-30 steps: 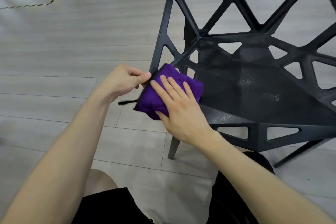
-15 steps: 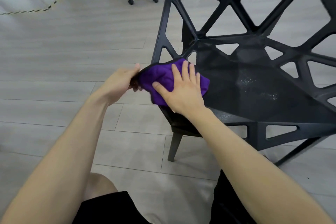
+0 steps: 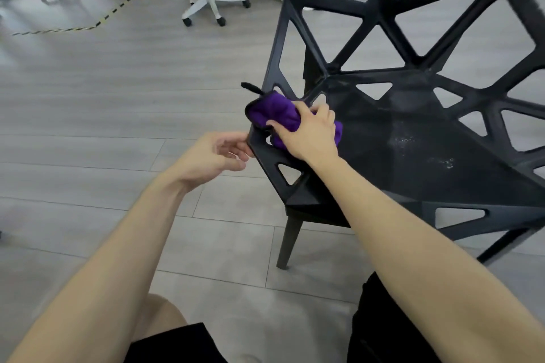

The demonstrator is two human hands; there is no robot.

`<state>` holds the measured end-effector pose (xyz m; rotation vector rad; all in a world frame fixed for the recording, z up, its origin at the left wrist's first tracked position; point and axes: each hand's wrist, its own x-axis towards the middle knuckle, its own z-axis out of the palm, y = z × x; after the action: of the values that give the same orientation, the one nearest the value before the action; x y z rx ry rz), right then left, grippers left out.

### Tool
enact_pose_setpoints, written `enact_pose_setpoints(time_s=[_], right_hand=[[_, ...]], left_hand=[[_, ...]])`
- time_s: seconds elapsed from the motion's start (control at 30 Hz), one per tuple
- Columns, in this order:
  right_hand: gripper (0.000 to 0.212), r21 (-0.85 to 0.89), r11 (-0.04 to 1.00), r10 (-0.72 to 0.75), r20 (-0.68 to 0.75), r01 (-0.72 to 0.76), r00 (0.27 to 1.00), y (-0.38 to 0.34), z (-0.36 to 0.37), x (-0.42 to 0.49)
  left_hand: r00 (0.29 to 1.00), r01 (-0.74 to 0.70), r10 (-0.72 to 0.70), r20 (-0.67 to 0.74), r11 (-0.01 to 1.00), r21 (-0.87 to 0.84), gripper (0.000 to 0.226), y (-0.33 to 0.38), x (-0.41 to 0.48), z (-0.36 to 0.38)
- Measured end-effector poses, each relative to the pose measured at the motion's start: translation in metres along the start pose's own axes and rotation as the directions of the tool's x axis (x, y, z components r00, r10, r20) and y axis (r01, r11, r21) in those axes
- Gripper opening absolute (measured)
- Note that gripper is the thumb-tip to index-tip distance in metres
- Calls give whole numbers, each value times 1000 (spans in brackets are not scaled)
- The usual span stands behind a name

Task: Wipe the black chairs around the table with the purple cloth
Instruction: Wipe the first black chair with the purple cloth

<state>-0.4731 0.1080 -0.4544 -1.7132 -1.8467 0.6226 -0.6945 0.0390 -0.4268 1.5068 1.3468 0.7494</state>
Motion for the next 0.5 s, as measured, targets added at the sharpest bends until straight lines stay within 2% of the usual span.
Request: enact_pose_setpoints(time_s=[0.07,0.17,0.23,0.3,0.37,0.43,0.5], right_hand=[[94,-21,1000,-2,-13,1,1000,0,3,5],[127,17,999,-47,3,47,999,4,12,-7],[129,49,998,32,-9,-32,999,7,11,10],[115,20,990,139,5,-139,990,4,5,31],[81,73,987,147,-20,-146,989,-3,1,40],[55,287,950,174,-159,-123,972,-3,-6,44],[52,498,863,262,-304,-81,916,-7,-21,49]], left_hand=[[1000,-3,2,-19,1000,-27,47,4,-3,4],[997,22,-23,-72,1000,-16,46,4,0,7],[998,22,-23,-55,1000,-3,47,8,0,7],[1000,10,-9,-19,999,45,38,13,-2,6],[996,32,-22,-84,992,126,17,18,-1,11],[979,54,-15,-202,980,190,16,17,6,16],[968,12,42,-246,977,214,12,18,13,23]])
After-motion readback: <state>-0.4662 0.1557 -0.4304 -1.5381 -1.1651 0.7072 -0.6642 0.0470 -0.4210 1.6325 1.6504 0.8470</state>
